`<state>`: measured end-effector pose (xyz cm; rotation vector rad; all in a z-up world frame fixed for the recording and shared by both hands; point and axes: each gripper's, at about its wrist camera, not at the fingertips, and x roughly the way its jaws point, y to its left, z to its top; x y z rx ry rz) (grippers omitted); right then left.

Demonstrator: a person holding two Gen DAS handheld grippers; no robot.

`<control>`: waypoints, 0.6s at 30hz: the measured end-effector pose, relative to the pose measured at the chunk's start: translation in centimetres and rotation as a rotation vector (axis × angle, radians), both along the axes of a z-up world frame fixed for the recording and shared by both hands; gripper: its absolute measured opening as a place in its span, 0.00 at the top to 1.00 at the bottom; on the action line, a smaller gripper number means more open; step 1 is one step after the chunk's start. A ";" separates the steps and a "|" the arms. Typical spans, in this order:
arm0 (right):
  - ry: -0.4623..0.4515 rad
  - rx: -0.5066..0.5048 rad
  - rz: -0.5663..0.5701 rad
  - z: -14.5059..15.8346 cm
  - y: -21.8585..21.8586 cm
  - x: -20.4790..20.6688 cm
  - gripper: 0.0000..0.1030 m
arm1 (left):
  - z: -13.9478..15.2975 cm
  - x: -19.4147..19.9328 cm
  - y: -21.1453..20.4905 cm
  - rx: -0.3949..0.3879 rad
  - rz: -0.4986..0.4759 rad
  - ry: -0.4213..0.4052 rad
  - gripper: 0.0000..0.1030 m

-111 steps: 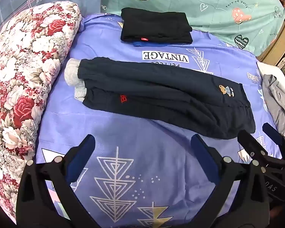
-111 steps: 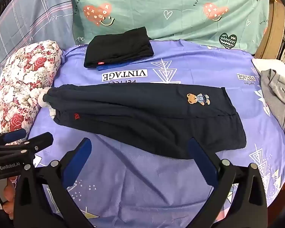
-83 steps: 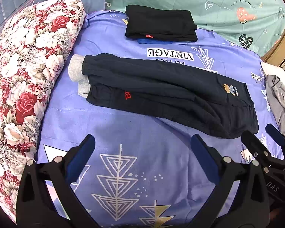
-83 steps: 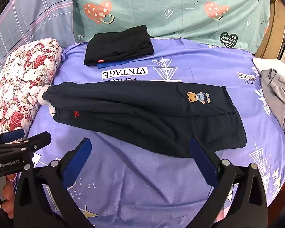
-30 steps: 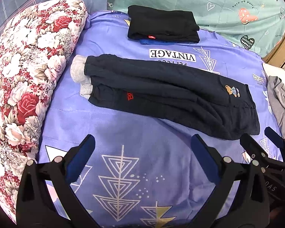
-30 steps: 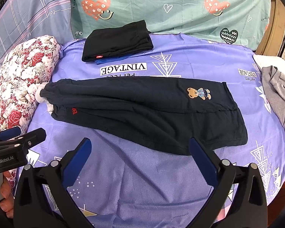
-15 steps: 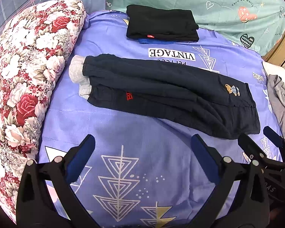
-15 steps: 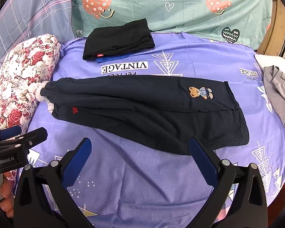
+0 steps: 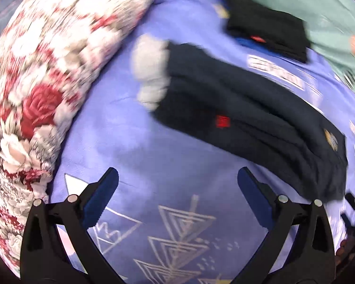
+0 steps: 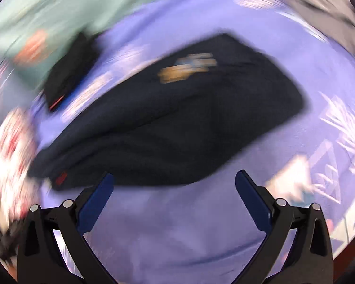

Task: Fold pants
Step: 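Grasp the grey cuff with the left tool while the right tool grasps the waistband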

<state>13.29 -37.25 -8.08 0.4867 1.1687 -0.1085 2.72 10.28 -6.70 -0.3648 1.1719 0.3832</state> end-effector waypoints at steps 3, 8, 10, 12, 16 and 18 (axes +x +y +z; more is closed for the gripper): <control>0.041 -0.065 -0.175 -1.9 -5.6 0.3 0.01 | -1.5 0.0 2.8 -0.016 0.076 0.037 0.02; 0.059 -0.127 -0.182 -4.0 -9.6 1.5 0.01 | -2.7 -0.4 5.9 -0.029 0.179 0.071 0.02; 0.059 -0.116 -0.178 -4.8 -10.5 2.0 0.01 | -2.8 -0.6 6.3 -0.044 0.198 0.075 0.02; 0.067 -0.110 -0.191 -5.3 -11.3 2.6 0.01 | -2.8 -0.9 6.4 -0.044 0.200 0.077 0.02; 0.068 -0.110 -0.180 -5.7 -11.7 3.8 0.01 | -3.3 -0.4 6.1 -0.043 0.185 0.091 0.02; 0.070 -0.113 -0.178 -5.7 -11.9 4.6 0.04 | -3.9 0.1 5.8 -0.062 0.185 0.101 0.02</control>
